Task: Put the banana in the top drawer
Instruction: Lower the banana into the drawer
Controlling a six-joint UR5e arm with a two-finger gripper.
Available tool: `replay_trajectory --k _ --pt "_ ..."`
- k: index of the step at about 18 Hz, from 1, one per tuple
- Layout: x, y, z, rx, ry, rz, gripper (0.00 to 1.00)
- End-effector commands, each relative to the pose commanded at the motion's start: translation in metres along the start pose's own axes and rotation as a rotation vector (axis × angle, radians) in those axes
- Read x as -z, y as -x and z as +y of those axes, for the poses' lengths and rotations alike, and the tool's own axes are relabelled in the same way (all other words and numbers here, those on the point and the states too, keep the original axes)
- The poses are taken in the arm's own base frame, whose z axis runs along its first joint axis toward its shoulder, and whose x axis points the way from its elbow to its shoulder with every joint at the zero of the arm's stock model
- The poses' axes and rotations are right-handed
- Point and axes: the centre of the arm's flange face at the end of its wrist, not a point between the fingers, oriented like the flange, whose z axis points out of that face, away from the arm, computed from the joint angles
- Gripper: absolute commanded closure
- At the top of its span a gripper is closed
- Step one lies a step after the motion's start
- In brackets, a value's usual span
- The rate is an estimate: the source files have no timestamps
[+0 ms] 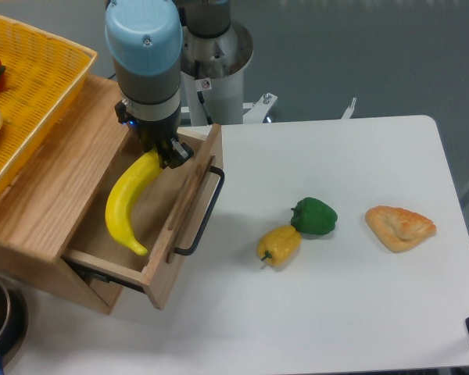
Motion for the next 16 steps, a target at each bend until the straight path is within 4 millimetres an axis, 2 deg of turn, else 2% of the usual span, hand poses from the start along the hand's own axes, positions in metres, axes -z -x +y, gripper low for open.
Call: replay_trajectory --k 6,13,16 --pt "-0.020 -0.001 -0.006 -0.019 0.033 -0.029 0.86" --pt "-0.023 0.000 -0.007 -0.020 0.033 -0.029 0.84" --pt "-0.026 0.001 -0.007 -0.020 0.038 -0.025 0.80"
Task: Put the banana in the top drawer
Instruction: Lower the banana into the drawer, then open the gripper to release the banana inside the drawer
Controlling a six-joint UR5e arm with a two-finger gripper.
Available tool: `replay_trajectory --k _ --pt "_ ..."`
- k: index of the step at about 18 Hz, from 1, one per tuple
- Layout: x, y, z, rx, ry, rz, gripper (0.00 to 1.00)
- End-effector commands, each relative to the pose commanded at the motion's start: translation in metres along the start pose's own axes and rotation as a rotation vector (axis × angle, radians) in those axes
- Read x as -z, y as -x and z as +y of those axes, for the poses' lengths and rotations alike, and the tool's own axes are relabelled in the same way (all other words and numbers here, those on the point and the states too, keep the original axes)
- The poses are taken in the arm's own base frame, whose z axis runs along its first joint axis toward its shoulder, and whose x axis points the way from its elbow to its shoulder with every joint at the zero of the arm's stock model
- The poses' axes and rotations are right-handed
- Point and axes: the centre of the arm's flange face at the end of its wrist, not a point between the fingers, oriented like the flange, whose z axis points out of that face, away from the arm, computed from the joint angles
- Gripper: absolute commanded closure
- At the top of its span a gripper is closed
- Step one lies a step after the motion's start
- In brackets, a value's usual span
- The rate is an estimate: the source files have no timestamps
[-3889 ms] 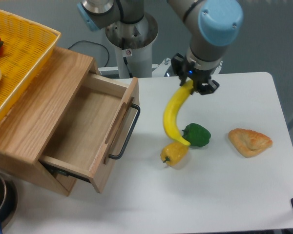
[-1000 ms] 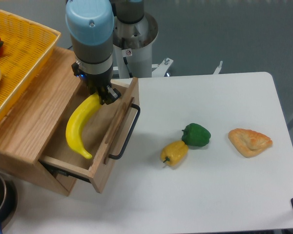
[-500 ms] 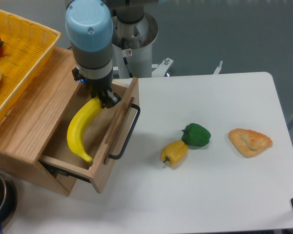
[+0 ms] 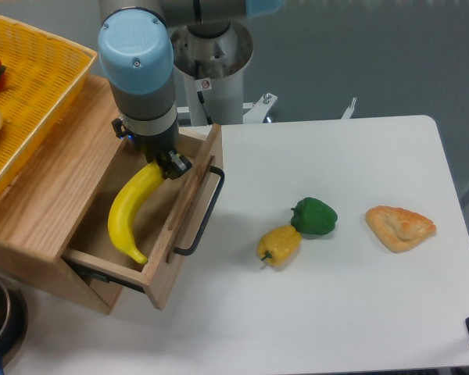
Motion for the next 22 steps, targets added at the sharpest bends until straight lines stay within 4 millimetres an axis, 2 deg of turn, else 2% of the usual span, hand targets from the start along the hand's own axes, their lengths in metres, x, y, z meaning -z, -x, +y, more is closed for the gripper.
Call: replay_trajectory --k 8,13,22 --pt "-0.0049 -0.0005 -0.0004 -0.007 0.004 0.005 0.77" --pt "-0.0050 -0.0006 -0.0002 -0.027 0.006 0.005 0.60" --pt "-0.0053 -0.0023 -0.0012 -0.046 0.021 -0.004 0.54"
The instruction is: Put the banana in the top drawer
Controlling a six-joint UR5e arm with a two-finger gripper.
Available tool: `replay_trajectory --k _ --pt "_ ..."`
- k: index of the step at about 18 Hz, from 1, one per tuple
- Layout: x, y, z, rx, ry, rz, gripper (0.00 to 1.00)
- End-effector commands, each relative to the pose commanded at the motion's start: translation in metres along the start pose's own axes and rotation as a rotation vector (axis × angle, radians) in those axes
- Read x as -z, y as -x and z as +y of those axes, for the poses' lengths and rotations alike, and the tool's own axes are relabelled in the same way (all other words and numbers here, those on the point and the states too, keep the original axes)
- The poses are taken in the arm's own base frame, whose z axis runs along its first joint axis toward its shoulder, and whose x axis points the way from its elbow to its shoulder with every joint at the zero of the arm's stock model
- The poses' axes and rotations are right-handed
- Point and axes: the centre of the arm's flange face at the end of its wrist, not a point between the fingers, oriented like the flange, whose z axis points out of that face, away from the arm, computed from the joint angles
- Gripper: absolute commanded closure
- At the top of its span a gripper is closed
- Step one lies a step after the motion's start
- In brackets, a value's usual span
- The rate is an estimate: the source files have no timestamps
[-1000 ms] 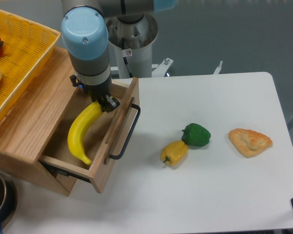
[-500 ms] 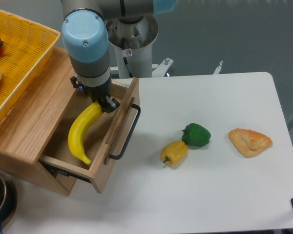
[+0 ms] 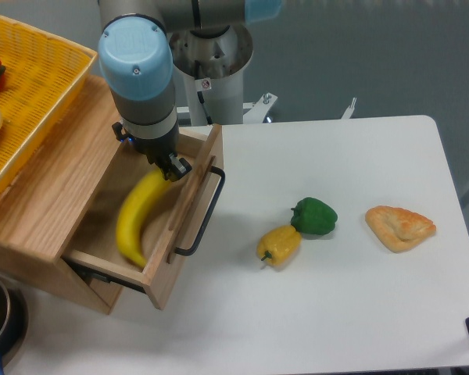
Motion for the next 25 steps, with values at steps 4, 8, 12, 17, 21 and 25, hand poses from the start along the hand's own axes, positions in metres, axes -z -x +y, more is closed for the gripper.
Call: replay_trajectory --k 4,8,12,17,21,25 --pt "0.002 0.000 0.001 0.000 -0.004 -0.009 0.49" --pt "0.014 -0.001 0.005 0.003 -0.025 -0.037 0.47" --pt "0.026 0.002 0.013 0.017 -0.042 -0.058 0.39" --pt "0.037 0.005 0.026 0.038 -0.056 -0.072 0.28" --pt "0.044 0.018 0.046 0.052 -0.069 -0.083 0.23" --pt "0.049 0.047 0.074 0.104 -0.094 -0.124 0.00"
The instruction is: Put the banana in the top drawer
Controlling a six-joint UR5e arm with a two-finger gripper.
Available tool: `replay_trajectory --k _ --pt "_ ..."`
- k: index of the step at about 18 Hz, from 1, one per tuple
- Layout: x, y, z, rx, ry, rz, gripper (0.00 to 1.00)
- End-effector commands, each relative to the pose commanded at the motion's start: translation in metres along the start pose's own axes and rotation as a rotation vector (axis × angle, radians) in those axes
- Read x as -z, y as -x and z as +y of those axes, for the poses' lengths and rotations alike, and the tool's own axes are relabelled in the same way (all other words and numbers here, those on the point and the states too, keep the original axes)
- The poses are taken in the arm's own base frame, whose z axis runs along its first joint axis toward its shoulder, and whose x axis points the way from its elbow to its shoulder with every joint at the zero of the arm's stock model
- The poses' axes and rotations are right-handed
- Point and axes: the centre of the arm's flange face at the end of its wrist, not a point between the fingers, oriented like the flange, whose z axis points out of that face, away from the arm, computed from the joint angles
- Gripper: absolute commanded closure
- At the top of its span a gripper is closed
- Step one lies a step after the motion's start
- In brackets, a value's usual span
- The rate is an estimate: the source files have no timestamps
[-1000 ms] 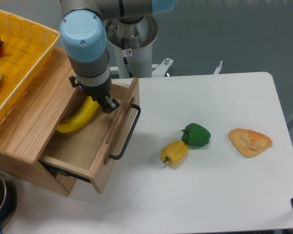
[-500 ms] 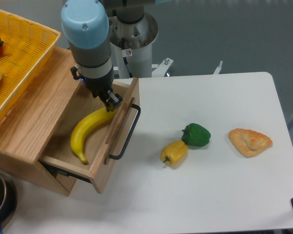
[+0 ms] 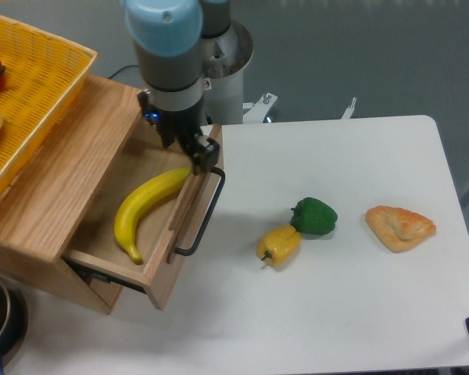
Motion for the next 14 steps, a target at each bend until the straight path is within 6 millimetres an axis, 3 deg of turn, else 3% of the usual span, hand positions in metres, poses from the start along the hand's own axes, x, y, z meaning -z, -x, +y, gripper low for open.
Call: replay_trajectory --k 7,14 --pt "-0.023 0.077 0.053 0.075 -0.018 -0.034 0.00" --pt "-0.064 0.123 0.056 0.071 0.066 -0.097 0.00"
